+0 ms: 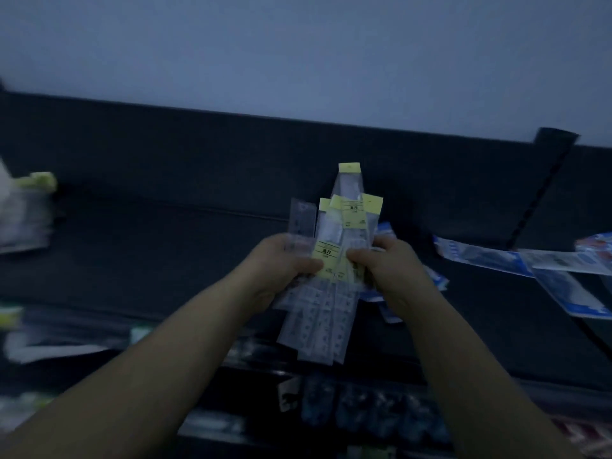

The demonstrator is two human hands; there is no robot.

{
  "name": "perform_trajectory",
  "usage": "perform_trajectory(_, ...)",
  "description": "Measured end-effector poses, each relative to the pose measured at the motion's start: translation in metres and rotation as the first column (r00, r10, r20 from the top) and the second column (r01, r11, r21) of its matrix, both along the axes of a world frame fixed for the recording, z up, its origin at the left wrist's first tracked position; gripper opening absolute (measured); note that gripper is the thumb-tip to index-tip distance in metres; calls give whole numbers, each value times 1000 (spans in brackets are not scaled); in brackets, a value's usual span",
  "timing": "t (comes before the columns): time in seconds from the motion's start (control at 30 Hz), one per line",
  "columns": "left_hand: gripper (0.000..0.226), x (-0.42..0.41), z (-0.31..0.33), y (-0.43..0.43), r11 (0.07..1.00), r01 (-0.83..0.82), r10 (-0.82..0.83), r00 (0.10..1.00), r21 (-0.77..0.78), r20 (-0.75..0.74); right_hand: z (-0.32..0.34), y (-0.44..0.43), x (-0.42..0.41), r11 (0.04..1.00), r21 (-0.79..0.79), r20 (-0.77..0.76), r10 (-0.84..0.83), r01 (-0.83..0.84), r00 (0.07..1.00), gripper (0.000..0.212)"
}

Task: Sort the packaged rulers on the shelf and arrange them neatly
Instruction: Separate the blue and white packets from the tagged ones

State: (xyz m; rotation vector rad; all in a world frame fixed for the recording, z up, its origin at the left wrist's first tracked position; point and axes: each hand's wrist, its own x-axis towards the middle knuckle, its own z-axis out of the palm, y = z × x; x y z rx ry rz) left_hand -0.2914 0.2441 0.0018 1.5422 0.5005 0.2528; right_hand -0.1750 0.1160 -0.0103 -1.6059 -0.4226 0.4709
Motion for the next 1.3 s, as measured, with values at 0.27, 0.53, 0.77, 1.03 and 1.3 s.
perform_trajectory(0.27,20,-114,2,94,955,-295,294,956,-42,-21,4,126,-87,977,10,21,214,-214,977,22)
perform_trajectory(0.53,25,-200,-3,190,849,-521,528,846,93,-77,3,253,-153,899,-4,18,438,-438,899,15)
perform_trajectory(0.77,27,-239,-5,282,765,-616,638,764,187,-95,-1,366,-178,854,-37,10,519,-519,855,9)
perform_trajectory(1.03,17,-242,-4,398,670,-668,721,690,322,-69,0,475,-171,839,-123,77,540,-530,838,24)
perform_trajectory(1.3,24,-232,-8,468,675,-574,698,700,463,-151,-18,533,-167,844,-286,139,504,-453,852,15)
